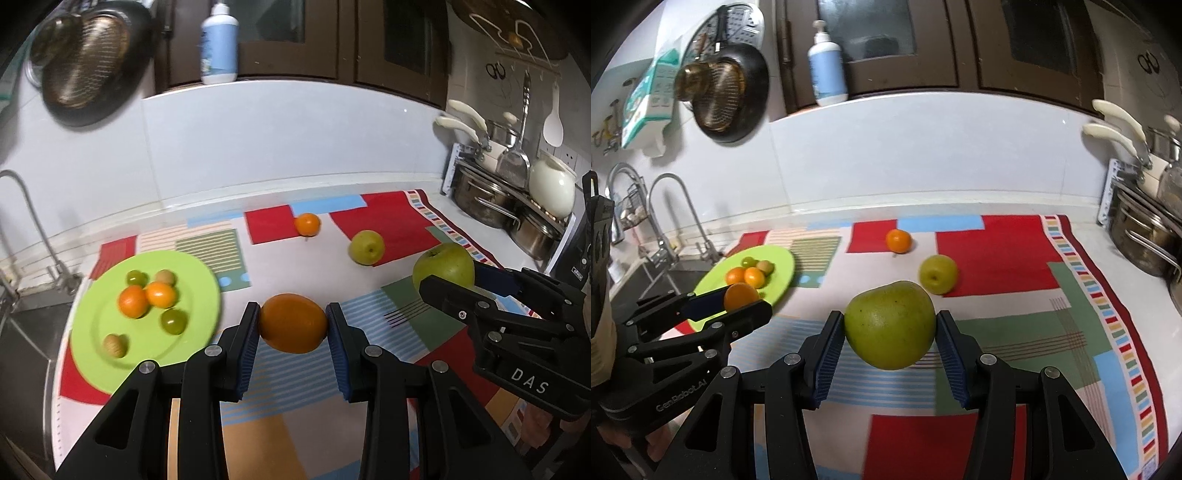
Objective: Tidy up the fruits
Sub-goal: 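Carry the orange to the green plate with the left gripper while the right carries the pear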
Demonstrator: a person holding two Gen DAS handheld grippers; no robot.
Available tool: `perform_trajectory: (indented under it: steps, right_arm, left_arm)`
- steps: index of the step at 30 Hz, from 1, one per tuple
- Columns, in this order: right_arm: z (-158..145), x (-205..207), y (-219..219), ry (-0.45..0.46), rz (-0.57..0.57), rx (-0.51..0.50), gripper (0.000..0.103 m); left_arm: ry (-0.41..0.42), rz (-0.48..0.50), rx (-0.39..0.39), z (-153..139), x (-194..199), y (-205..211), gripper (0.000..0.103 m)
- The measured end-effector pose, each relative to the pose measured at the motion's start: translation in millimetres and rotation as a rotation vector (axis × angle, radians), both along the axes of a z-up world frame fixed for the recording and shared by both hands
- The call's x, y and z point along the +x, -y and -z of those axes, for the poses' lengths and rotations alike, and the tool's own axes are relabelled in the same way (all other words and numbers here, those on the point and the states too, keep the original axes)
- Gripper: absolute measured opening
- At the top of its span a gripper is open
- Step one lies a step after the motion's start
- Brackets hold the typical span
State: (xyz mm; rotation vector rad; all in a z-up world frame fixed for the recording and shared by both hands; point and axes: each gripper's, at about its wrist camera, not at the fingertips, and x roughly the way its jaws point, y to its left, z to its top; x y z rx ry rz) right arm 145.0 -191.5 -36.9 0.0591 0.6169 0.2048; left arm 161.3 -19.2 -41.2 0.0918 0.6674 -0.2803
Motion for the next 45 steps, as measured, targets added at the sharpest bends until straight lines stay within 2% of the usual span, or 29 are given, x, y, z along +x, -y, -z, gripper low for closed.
perform_trajectory:
  steps: [9,21,36,45]
  right_arm:
    - [-5,-11,-43,0.012,-0.066,0.009,0.051]
    - [-9,-9,-103,0.027,-0.148,0.020,0.051]
    - [-6,14,-167,0.003,-0.243,0.020,0.051]
    - [2,28,-204,-0.020,-0.268,0.026,0.051]
  left_arm:
    - [0.019,-0.067,0.009,-8,-19,-49,0.036]
    - [0.033,-0.143,0.010,-14,-25,-104,0.036]
    - [0.028,-0.205,0.028,-10,-9,-162,0.036]
    - [0.026,-0.181,0.058,-1,14,-189,0.036]
